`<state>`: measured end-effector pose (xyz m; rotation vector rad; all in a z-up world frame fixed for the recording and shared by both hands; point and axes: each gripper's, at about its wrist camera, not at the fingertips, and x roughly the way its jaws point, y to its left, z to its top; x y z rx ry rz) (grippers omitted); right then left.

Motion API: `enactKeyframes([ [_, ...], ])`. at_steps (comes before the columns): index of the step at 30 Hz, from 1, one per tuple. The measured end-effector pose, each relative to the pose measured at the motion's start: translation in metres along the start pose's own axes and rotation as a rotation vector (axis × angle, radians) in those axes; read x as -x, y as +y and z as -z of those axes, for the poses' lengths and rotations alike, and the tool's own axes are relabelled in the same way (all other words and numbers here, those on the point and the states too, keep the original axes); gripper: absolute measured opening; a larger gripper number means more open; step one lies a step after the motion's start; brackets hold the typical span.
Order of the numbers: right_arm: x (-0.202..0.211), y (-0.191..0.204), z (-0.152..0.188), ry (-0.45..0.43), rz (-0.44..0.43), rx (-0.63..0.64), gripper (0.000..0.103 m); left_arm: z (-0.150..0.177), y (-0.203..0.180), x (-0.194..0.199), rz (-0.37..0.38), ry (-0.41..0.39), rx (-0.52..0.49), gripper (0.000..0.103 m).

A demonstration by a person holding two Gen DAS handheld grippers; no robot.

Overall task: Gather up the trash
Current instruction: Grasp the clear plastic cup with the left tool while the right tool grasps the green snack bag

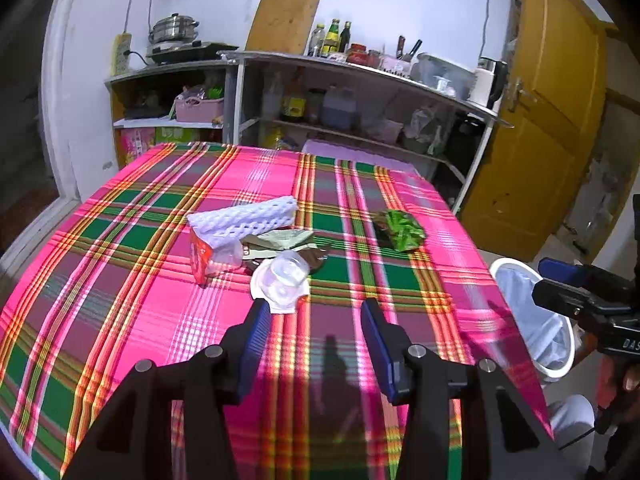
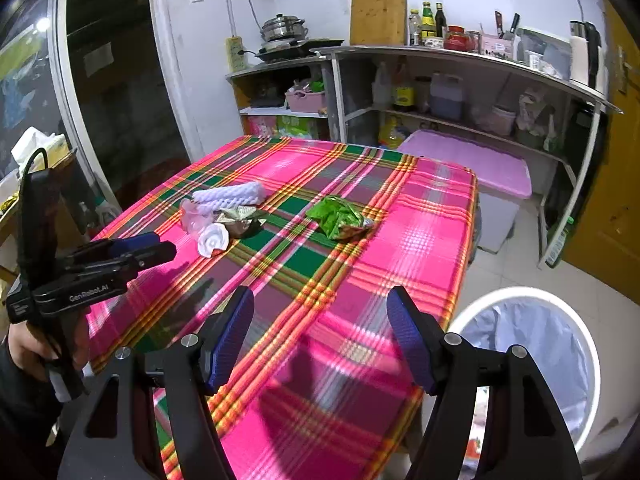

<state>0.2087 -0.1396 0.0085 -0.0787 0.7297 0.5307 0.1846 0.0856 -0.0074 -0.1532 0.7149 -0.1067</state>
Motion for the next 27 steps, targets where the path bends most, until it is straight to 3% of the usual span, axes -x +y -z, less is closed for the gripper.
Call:
enactKeyframes([
  [17, -0.104, -0.017, -0.052, 0.085, 0.022, 0.042, 0.070, -0.023, 0.018, -0.060, -0.042, 0.061, 0.021, 0.046],
  [19, -0.114, -0.017, -0.056, 0.097, 0.022, 0.054, 0.070, -0.023, 0.019, -0.064, -0.037, 0.068, 0.025, 0.038],
  [24, -0.145, -0.019, -0.061, 0.145, 0.024, 0.078, 0.070, -0.023, 0.024, -0.074, -0.017, 0.096, 0.049, 0.034],
  [27, -0.158, -0.019, -0.060, 0.180, 0.019, 0.089, 0.055, -0.024, 0.026, -0.075, -0.005, 0.095, 0.056, 0.034],
])
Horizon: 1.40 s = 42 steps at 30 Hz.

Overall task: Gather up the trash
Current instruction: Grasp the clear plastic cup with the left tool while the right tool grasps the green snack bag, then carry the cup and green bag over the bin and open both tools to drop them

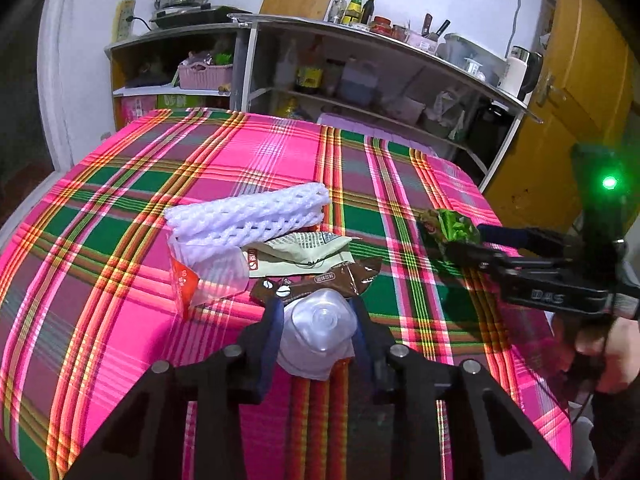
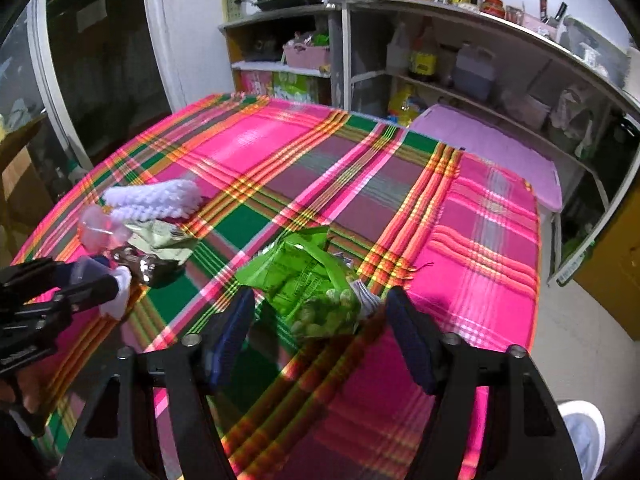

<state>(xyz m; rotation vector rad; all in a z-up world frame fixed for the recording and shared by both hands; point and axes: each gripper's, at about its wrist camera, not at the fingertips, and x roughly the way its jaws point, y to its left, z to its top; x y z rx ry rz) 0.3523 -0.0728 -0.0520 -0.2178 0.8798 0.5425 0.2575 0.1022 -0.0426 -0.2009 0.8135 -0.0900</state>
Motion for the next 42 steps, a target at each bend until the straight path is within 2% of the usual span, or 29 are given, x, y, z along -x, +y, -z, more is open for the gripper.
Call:
enactKeyframes([
  [2, -0.003, 0.002, 0.001, 0.008, 0.003, 0.009, 0.039, 0.000, 0.000, -0.001, 0.007, 0.002, -0.002, 0.034],
  [3, -0.003, 0.003, 0.002, 0.006, 0.002, 0.010, 0.036, 0.000, -0.001, -0.001, 0.009, 0.002, -0.002, 0.034],
  [9, 0.011, 0.005, 0.009, -0.022, -0.014, -0.002, 0.035, 0.001, -0.004, 0.004, 0.013, -0.014, -0.009, 0.033],
  [16, 0.047, 0.008, 0.028, -0.072, -0.030, -0.026, 0.034, 0.007, -0.015, 0.020, 0.026, -0.032, -0.026, 0.033],
  [30, 0.129, 0.008, 0.094, -0.148, -0.046, -0.114, 0.034, 0.040, -0.067, 0.070, 0.089, -0.058, -0.084, 0.033],
  [42, 0.184, -0.002, 0.134, -0.205, -0.008, -0.163, 0.034, 0.062, -0.113, 0.102, 0.152, -0.088, -0.146, 0.033],
])
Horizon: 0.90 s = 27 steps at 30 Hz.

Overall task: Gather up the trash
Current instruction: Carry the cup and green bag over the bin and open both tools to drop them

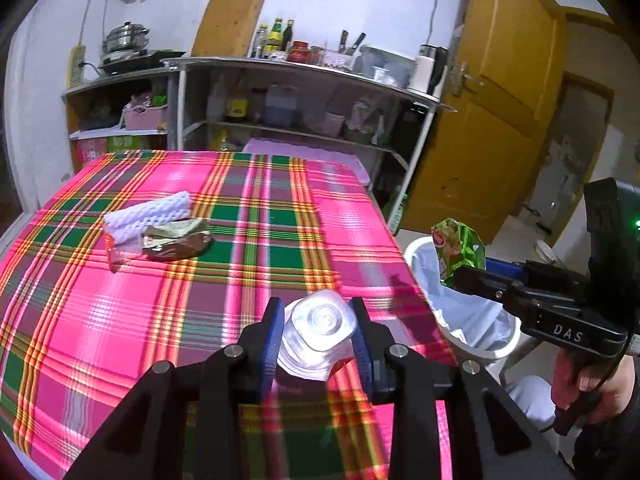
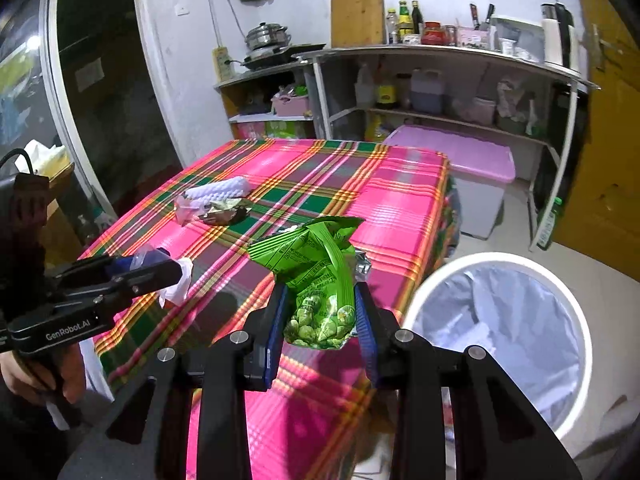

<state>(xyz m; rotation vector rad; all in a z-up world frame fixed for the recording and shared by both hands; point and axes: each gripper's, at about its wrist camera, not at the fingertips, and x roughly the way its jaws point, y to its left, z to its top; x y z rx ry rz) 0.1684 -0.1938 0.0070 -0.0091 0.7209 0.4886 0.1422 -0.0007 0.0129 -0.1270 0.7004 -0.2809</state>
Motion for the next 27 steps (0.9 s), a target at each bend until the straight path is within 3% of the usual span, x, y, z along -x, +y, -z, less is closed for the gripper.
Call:
enactKeyframes([
  [12, 0.025, -0.033, 0.020, -0.015, 0.071, -0.082, 0.034, 0.000, -0.041, -0.008, 0.066, 0.009, -0.064, 0.033],
  [27, 0.034, -0.101, 0.047, 0.021, 0.201, -0.232, 0.034, -0.015, -0.101, -0.067, 0.212, 0.076, -0.154, 0.033],
])
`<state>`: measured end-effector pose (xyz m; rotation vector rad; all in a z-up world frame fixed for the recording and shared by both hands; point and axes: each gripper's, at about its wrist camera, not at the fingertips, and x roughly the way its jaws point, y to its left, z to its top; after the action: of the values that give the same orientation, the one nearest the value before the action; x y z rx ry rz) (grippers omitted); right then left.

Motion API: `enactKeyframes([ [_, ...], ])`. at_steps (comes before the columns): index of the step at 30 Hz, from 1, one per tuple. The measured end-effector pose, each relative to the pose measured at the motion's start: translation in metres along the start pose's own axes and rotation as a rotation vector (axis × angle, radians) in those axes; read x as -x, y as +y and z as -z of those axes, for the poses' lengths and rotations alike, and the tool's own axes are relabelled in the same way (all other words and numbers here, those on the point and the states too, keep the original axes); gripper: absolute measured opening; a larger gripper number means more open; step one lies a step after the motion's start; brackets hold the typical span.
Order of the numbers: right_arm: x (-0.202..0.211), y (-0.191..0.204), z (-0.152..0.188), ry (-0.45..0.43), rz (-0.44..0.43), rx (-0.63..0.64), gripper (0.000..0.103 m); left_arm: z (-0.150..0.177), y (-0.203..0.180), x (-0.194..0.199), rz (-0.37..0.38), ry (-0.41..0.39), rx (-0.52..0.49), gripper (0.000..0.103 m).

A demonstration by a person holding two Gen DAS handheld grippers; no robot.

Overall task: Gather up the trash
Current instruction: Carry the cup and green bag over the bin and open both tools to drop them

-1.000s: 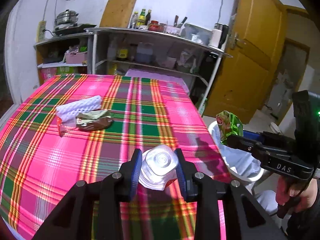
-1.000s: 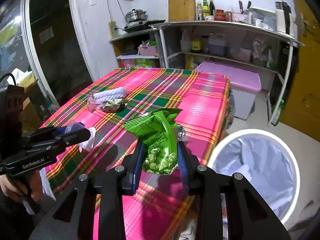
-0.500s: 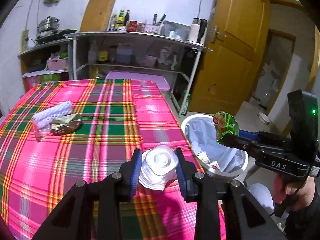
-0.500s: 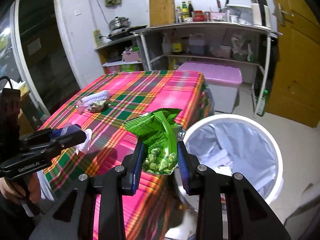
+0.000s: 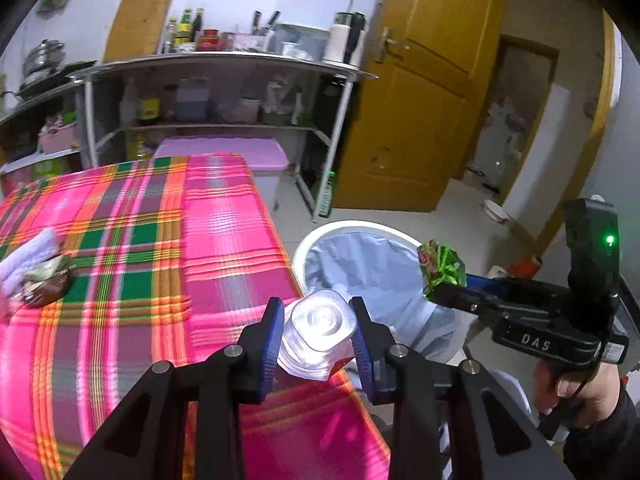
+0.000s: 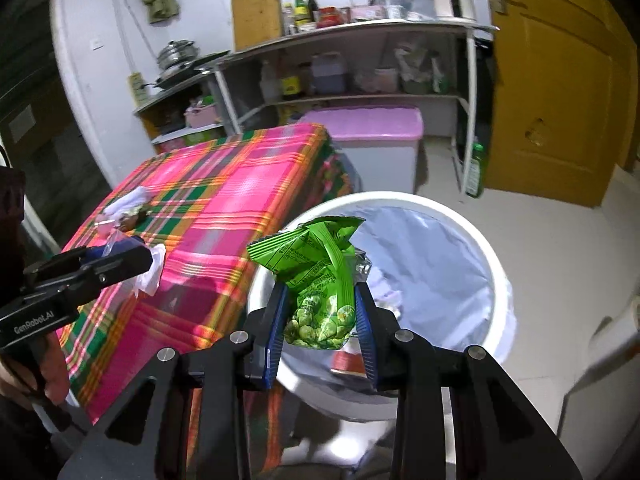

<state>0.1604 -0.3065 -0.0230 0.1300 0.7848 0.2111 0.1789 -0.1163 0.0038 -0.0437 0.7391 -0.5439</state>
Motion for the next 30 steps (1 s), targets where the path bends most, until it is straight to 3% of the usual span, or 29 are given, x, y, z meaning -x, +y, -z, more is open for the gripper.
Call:
enactKeyframes([
  [19, -0.033, -0.046, 0.010, 0.087, 0.043, -0.075, 0.037, -0.015, -0.029, -0.097, 0.084, 0.136, -0.033, 0.036],
  [22, -0.034, -0.048, 0.010, 0.081, 0.041, -0.082, 0.053, -0.014, -0.027, -0.101, 0.092, 0.136, -0.016, 0.046],
  [30, -0.018, -0.041, 0.007, 0.034, 0.021, -0.084, 0.053, -0.017, -0.018, -0.085, 0.086, 0.092, 0.019, 0.048],
])
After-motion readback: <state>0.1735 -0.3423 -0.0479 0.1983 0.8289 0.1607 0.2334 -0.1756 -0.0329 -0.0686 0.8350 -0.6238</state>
